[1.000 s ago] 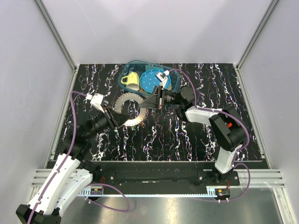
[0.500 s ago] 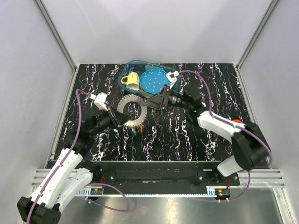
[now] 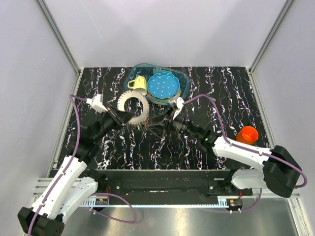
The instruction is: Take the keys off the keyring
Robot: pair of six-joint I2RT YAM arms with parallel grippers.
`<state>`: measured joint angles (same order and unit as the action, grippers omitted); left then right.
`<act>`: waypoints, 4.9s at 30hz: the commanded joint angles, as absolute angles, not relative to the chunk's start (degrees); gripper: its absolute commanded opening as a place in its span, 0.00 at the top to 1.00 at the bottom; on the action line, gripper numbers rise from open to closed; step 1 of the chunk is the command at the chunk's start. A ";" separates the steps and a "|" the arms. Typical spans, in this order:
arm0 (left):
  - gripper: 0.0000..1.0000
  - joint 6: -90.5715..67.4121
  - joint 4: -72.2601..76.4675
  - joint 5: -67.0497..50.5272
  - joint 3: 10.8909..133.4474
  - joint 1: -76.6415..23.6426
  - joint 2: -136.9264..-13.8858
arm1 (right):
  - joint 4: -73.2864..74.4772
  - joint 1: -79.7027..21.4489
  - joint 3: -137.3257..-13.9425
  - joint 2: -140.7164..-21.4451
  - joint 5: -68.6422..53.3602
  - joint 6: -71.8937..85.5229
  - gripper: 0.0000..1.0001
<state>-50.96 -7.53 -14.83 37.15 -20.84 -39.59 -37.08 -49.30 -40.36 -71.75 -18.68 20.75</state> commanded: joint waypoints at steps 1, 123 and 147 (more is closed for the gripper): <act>1.00 -55.55 1.58 -12.04 39.99 -20.65 -37.79 | -45.34 -54.48 -40.61 -73.38 -12.57 10.74 0.39; 0.45 -23.30 -1.67 -39.37 33.57 -23.29 -30.40 | 16.26 -58.01 -67.33 -69.52 -18.81 -19.16 1.00; 0.49 -13.36 -1.67 -33.67 35.16 -35.68 -39.90 | 17.40 -57.92 -67.15 -69.70 -19.42 -15.12 1.00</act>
<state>-15.59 -5.85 -36.77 32.45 -34.79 -39.24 19.81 -58.22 -63.75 -70.78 -17.65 -16.51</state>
